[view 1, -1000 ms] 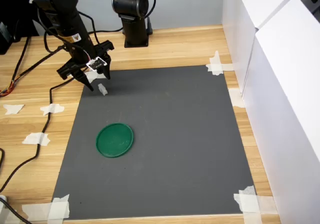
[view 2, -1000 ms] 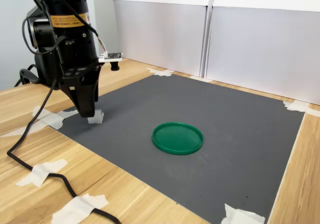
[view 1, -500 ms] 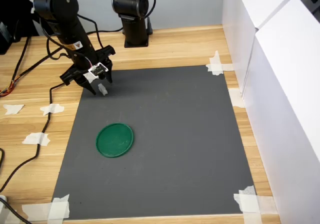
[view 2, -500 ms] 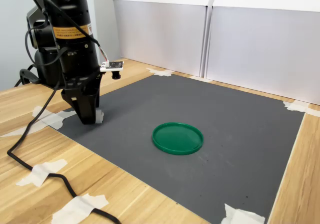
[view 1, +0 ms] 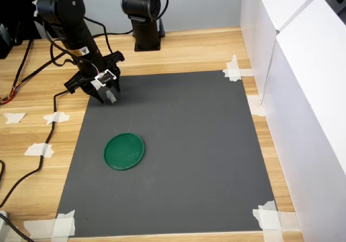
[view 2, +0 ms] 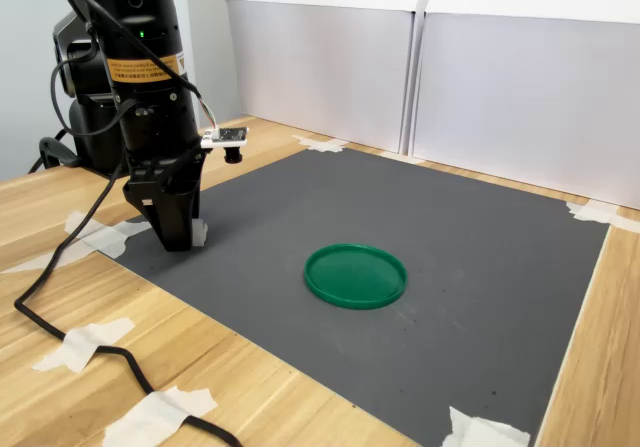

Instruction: Grasp a white terminal and put it on the green lid.

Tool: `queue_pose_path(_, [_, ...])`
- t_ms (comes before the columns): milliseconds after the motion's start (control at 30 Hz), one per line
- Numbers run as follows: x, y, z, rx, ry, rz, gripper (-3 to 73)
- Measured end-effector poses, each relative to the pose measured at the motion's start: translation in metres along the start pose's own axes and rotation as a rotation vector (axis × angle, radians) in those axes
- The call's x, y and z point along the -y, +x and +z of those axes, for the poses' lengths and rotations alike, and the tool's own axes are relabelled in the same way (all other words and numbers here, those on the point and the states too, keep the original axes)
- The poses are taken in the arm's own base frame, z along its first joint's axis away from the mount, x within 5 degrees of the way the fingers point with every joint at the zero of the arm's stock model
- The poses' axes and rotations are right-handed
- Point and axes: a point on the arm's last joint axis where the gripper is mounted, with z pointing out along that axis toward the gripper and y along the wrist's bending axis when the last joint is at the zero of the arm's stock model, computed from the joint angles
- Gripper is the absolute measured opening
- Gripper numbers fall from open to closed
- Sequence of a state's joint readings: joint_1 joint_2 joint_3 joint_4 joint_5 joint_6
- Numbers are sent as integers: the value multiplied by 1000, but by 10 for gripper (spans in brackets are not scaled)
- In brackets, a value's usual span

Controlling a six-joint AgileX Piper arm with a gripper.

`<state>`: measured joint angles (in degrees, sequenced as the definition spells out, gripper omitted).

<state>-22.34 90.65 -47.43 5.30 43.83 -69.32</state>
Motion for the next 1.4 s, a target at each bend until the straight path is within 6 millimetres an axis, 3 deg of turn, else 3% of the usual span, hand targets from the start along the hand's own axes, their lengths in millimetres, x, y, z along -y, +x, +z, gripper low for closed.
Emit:
queue_pose_path(267, [0,0,4,-6,-14,10,446])
queue_pose_path(600, [0,0,4,-6,-15,12,86])
queue_pose_path(833, [-2,1,-5,-9,-5,36,85])
queue_pose_path(1067, [6,-6,-48,31,54,109,85])
queue_pose_path(1400, [22,-32,-104,108,52,188,85])
